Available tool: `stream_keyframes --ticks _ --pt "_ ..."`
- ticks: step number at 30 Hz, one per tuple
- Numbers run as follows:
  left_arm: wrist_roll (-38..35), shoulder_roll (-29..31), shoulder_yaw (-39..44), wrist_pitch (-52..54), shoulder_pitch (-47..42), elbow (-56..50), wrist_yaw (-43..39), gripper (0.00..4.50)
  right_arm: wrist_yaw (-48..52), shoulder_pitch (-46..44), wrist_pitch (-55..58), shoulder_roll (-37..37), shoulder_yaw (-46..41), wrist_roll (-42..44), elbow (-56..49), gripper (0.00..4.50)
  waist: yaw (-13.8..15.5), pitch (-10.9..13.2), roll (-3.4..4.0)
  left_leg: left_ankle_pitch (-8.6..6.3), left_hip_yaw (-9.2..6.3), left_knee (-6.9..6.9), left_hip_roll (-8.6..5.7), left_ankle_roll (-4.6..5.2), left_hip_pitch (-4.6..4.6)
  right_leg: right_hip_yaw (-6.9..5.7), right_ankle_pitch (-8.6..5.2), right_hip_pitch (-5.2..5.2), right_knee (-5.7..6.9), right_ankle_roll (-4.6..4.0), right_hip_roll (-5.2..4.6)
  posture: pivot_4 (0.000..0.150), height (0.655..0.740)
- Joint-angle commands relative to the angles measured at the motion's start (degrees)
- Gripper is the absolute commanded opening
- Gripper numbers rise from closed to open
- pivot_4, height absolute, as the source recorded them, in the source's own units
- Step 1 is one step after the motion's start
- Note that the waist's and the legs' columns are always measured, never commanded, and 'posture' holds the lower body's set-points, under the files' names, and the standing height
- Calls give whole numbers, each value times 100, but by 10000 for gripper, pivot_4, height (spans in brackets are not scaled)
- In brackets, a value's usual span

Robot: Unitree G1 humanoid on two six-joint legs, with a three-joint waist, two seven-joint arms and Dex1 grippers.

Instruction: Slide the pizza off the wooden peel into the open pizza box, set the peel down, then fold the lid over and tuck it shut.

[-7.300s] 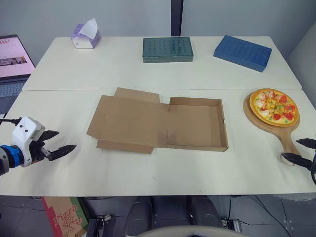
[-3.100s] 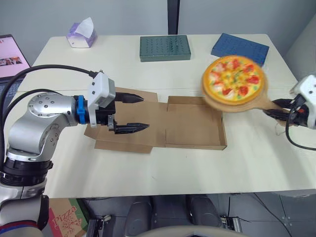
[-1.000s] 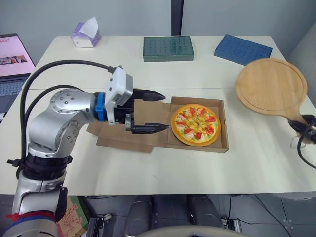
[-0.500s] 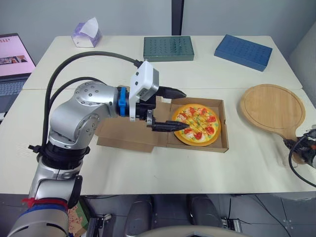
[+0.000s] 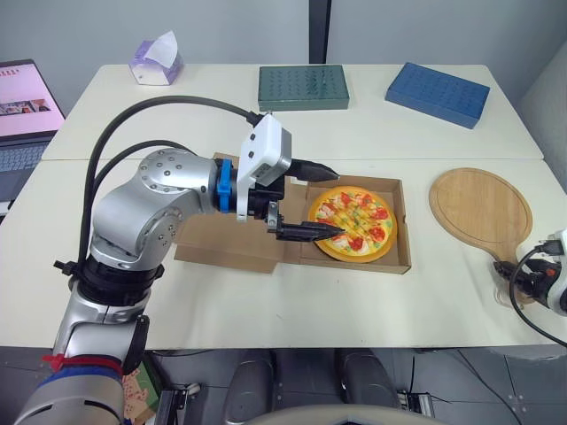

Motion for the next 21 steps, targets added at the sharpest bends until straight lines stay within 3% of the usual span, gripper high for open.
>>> stream_keyframes --ticks 1,9,14,17,21 --pt "-86 66 283 -112 148 -262 61 45000 242 154 -74 -322 -621 195 -146 44775 -3 0 0 0 1 0 0 0 0 0 0 0 0 0 0 1500 7279" --pt "-328 -124 1289 -285 1052 -551 892 45000 1008 147 -1706 -905 -567 146 -401 44775 -22 0 -1 -1 3 2 3 1 5 1 -15 4 -1 25 1 1500 7279" --pt "-1004 -418 2382 153 2505 -1212 2021 45000 1651 -1029 -3286 -951 762 216 -593 44775 -86 1 -2 -2 4 11 6 2 10 3 -13 11 -2 28 0 1500 7279" --pt "-1323 -604 3024 133 3644 -1757 2520 45000 2422 -1942 -3083 -1122 1620 782 -647 44775 -89 4 -7 -2 -4 12 7 2 8 -1 -6 11 -1 15 1 1500 7279" --pt "-1899 -829 3537 193 4498 -2118 3157 45000 2888 -2667 -2934 -1269 2296 1008 -537 44775 43 9 -18 -3 -16 23 2 3 4 -11 2 19 -5 1 -2 1500 7279"
